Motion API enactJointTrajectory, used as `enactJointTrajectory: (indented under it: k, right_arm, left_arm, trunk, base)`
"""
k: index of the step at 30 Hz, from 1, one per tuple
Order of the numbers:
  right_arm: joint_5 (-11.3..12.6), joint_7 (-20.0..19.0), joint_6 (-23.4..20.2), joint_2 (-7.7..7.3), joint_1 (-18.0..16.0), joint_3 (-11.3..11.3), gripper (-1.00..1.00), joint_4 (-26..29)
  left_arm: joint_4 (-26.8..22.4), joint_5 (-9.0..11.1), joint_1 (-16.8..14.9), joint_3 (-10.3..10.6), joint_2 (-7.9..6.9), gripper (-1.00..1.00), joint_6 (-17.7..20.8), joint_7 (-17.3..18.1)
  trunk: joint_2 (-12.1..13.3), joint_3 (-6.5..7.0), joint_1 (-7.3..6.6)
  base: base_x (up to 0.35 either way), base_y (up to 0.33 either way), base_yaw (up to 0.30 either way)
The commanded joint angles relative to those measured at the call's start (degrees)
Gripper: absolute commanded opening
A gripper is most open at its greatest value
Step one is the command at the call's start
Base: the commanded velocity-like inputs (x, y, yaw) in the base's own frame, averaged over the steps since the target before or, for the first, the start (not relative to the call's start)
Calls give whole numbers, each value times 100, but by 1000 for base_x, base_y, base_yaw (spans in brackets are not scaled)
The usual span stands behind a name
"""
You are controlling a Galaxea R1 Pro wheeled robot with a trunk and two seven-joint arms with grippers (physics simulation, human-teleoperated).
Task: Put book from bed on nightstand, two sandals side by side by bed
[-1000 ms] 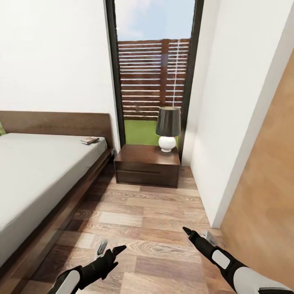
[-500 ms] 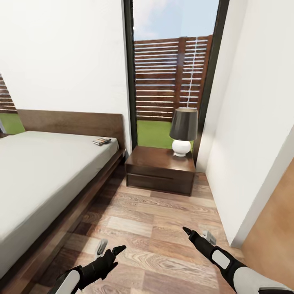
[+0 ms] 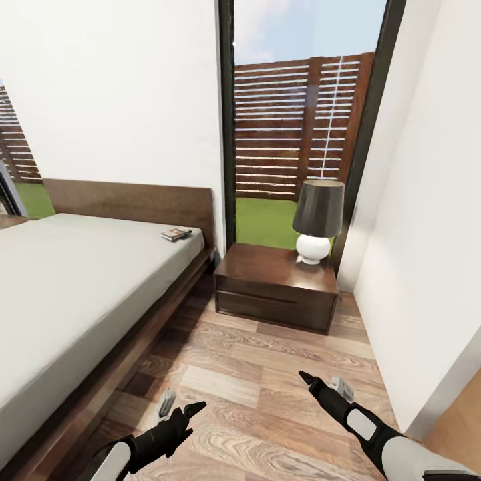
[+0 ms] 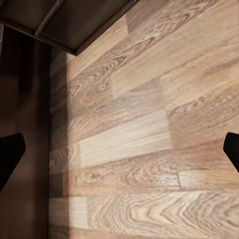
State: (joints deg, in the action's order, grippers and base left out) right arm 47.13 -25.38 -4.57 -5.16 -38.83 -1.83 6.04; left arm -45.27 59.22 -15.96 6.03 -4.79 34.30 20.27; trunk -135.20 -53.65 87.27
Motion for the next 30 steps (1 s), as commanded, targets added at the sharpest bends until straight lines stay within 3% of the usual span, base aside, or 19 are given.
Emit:
enactJointTrajectory:
  k: [1, 30]
  right_arm:
    - [60, -14, -35, -3, -2, -19, 100, 2]
    - [60, -20, -35, -3, -2, -19, 100, 2]
  left_arm:
    - [0, 28, -3, 12, -5, 100, 15, 3]
    - [0, 28, -3, 8, -5, 100, 15, 10]
  trunk:
    - [-2, -5, 1]
    - [-2, -5, 1]
  base:
    - [236, 0, 32]
    - [236, 0, 4]
